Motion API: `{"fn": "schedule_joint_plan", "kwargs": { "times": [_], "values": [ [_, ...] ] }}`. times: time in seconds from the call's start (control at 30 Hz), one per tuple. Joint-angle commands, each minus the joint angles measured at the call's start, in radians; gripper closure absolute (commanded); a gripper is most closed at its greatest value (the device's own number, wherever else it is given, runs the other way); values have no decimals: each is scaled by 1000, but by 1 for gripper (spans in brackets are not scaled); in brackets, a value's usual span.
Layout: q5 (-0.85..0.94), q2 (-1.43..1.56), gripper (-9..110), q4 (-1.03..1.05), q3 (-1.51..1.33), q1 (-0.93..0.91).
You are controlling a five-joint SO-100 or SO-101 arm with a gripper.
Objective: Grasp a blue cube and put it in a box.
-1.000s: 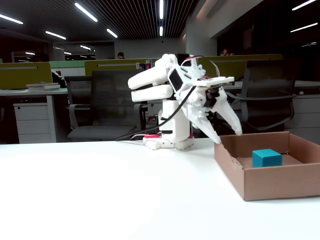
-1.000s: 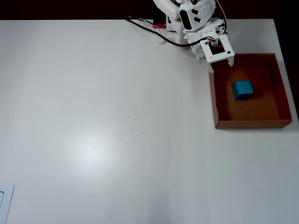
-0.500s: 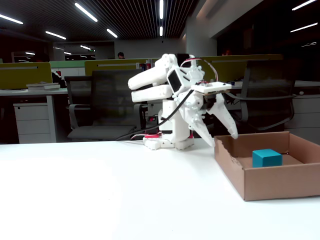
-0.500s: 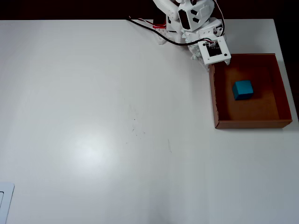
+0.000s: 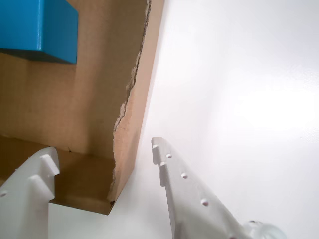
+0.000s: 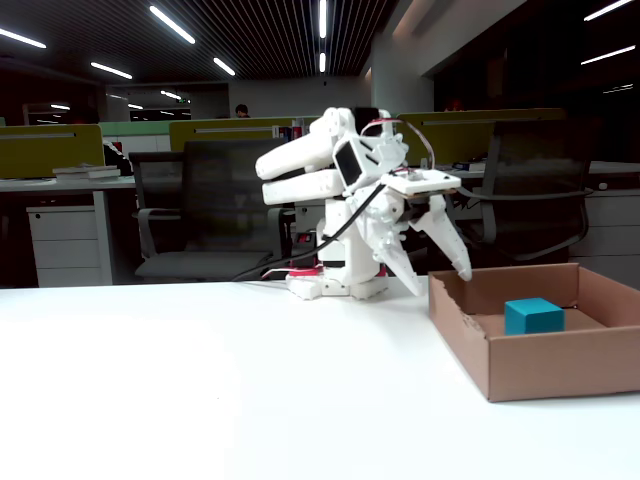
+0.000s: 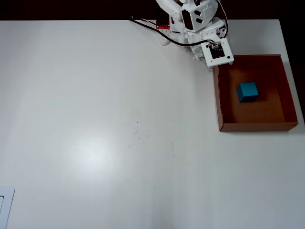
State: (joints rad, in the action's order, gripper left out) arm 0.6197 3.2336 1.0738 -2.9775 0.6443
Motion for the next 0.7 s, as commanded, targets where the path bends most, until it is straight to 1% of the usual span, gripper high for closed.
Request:
{"fn": "schedule_joint_plan", "kwargs": {
  "times": [0.0,0.67],
  "values": [
    [-2,6,77,3,6,3],
    [5,6,77,23,6,25]
  ]
}}
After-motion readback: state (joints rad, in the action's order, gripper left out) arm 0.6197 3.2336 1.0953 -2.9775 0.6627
